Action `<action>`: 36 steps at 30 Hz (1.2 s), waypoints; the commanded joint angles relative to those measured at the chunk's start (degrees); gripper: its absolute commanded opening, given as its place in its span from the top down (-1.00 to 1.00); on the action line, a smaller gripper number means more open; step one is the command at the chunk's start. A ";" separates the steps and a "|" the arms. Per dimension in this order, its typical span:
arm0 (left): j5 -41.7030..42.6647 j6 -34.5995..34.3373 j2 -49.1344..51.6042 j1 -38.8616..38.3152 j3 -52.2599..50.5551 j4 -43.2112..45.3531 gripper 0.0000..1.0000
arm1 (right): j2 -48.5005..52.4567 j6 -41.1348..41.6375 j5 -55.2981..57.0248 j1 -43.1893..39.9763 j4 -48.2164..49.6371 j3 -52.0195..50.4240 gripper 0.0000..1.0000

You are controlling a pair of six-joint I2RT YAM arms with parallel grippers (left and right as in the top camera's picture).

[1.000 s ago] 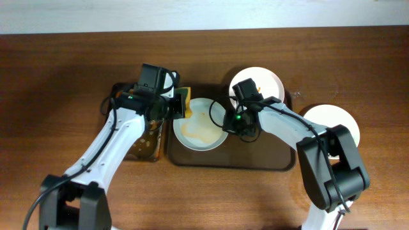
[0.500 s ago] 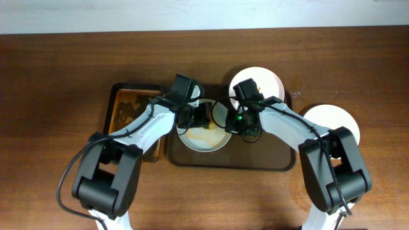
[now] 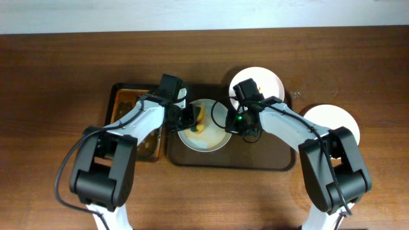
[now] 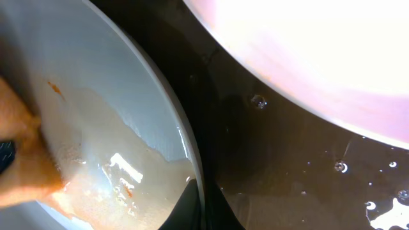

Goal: Clean dirty plates on tray and stack at the side
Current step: 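Scrub the back-left plate with the sponge in the left gripper, then move the plate right and stack it on the cleaned plate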

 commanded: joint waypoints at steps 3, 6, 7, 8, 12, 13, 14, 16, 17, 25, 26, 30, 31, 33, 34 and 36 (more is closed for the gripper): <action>-1.09 10.47 -14.10 1.05 -0.31 -6.67 1.00 | -1.29 -5.70 4.76 0.31 -1.33 -0.98 0.92; -5.60 10.47 -18.56 4.42 -0.31 -12.33 1.00 | -6.45 -9.22 9.40 0.31 -3.67 -0.83 0.92; -5.55 10.47 -18.71 6.38 -0.31 -13.68 1.00 | -9.16 -9.60 12.26 0.31 -5.16 -0.83 0.92; -5.55 10.47 -18.69 8.02 -0.31 -14.38 1.00 | -11.37 -10.01 14.67 0.31 -6.82 -0.83 0.92; -5.57 10.49 -18.69 11.78 -0.33 -14.14 1.00 | -18.27 -14.49 30.49 0.55 -12.87 -0.83 0.92; -5.77 10.49 -18.69 12.07 -0.33 -14.16 1.00 | -20.50 -14.69 35.58 1.25 -12.98 -0.81 0.92; -5.77 10.49 -18.69 12.07 -0.33 -14.14 1.00 | -21.99 -16.06 35.10 2.16 -12.57 -0.55 0.92; -5.79 10.49 -18.69 12.07 -0.33 -14.01 1.00 | -24.06 -19.56 34.62 5.27 -12.39 0.37 0.92; -5.77 10.49 -18.69 12.07 -0.33 -13.90 1.00 | -24.85 -19.76 40.22 8.07 -12.39 0.48 0.92; -5.77 10.47 -18.69 12.07 -0.33 -13.90 1.00 | -24.92 -21.16 75.38 22.71 -12.81 0.46 0.92; -5.77 10.47 -18.69 12.07 -0.33 -13.90 1.00 | -24.92 -21.14 77.50 23.65 -12.79 0.46 0.92; -5.75 10.45 -18.69 12.07 -0.33 -13.90 1.00 | -24.92 -21.14 82.36 25.49 -11.98 0.48 0.92; -5.75 10.47 -18.69 12.07 -0.33 -13.90 1.00 | -24.92 -21.11 82.34 25.49 -11.96 0.48 0.92; -5.75 10.45 -18.69 12.07 -0.33 -13.90 1.00 | -24.92 -19.32 81.48 25.31 -11.96 0.46 0.92; -5.75 10.47 -18.69 12.07 -0.33 -13.90 1.00 | -24.92 -18.36 79.21 24.76 -11.96 0.46 0.92; -5.75 10.45 -18.69 12.07 -0.33 -13.90 1.00 | -24.92 -14.27 67.19 20.96 -12.44 0.46 0.92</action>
